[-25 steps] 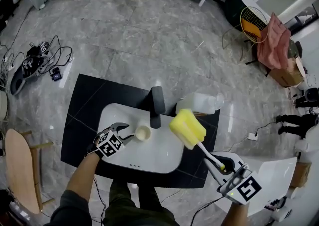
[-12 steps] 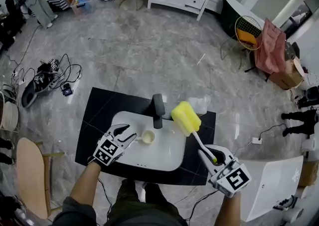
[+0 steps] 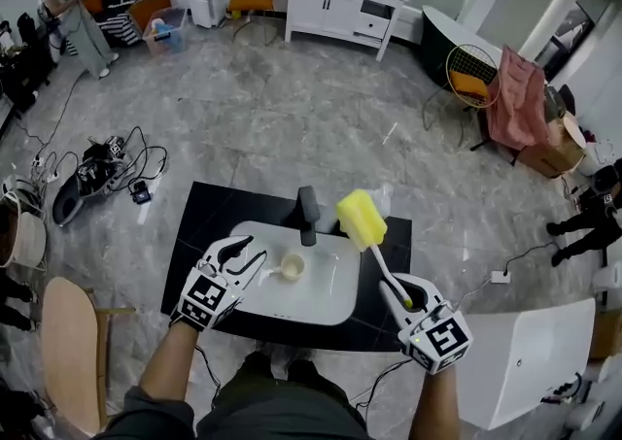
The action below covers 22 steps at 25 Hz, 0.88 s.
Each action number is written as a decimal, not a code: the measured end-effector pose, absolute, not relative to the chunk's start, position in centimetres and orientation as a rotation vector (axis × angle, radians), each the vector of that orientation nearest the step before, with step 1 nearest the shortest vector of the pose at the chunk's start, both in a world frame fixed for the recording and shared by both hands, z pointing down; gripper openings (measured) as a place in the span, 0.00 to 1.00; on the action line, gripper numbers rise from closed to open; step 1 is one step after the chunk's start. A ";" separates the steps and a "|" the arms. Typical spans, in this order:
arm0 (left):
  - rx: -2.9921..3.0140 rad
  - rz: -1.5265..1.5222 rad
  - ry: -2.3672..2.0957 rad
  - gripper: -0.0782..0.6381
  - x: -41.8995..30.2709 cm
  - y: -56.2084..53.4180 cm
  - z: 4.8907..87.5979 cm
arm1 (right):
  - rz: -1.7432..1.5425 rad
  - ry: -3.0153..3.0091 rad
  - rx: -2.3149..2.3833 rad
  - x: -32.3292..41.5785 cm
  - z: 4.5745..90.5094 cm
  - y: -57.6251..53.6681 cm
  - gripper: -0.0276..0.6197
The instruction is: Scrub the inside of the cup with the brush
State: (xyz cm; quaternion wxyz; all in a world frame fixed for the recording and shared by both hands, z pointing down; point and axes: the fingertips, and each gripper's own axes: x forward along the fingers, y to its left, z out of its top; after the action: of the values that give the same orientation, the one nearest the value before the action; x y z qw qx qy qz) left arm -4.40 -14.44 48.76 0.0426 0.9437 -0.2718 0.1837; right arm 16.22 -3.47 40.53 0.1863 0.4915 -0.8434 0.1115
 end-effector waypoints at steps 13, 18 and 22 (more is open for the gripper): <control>2.937 0.424 -0.954 0.29 -7.2 -11.4 41.7 | 0.256 -2.368 1.499 14.9 38.9 -1.9 0.08; 2.929 0.345 -0.992 0.26 -8.1 -10.5 39.4 | 0.227 -2.356 1.571 14.9 38.4 -1.5 0.08; 2.923 0.307 -1.034 0.22 -8.9 -10.2 38.2 | 0.212 -2.346 1.623 15.0 38.2 -1.2 0.08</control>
State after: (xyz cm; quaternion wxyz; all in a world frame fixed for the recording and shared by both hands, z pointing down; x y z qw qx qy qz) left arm -8.93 -10.20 38.17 0.0129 0.9381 -0.3317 0.0984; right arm 14.98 -1.21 38.21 0.1401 0.5617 -0.8121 0.0734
